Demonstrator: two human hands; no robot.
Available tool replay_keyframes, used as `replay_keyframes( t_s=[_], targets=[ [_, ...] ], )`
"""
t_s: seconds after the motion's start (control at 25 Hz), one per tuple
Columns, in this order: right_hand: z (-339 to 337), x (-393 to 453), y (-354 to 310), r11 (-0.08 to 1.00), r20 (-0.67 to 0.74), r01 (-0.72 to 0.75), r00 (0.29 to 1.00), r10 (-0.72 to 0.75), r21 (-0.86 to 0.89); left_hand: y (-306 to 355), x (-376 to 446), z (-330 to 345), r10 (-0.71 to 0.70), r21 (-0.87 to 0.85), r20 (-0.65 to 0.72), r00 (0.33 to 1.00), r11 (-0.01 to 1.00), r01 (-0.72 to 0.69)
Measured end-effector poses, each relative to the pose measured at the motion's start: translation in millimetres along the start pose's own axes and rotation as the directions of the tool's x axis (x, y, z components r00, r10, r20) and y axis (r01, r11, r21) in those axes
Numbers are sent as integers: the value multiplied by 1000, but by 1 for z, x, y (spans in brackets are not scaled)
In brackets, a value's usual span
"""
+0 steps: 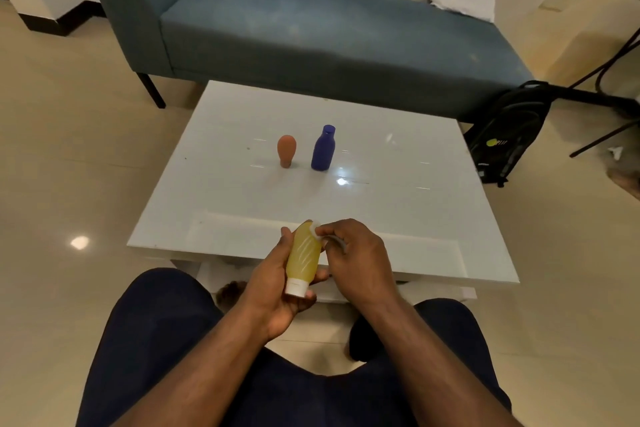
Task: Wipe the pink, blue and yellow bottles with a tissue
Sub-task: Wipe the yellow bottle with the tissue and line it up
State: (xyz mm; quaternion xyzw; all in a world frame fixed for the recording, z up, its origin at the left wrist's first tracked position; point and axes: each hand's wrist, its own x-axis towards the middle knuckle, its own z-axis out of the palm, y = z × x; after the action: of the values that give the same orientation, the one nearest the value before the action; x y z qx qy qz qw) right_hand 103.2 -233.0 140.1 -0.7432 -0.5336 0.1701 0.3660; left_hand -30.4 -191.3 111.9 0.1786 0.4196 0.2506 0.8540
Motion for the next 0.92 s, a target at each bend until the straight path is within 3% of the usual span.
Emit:
replay_keyframes(
  t_s=[0.28, 0.52, 0.72, 0.92],
  targets=[
    [6, -1, -8, 990, -10, 29, 999, -31, -136, -5, 5, -3, 29, -62, 49, 998, 998, -26],
    [10, -33, -18, 960, 161, 197, 973, -166, -201, -8, 6, -4, -22, -105, 49, 999, 994, 27],
    [-6, 6, -10, 962, 50, 84, 996, -74, -261, -9, 9, -5, -28, -97, 64, 998, 995, 34],
    [0, -22, -19, 950, 205, 184, 970, -133, -254, -8, 8, -6, -54, -100, 121, 991, 993, 66]
  ],
)
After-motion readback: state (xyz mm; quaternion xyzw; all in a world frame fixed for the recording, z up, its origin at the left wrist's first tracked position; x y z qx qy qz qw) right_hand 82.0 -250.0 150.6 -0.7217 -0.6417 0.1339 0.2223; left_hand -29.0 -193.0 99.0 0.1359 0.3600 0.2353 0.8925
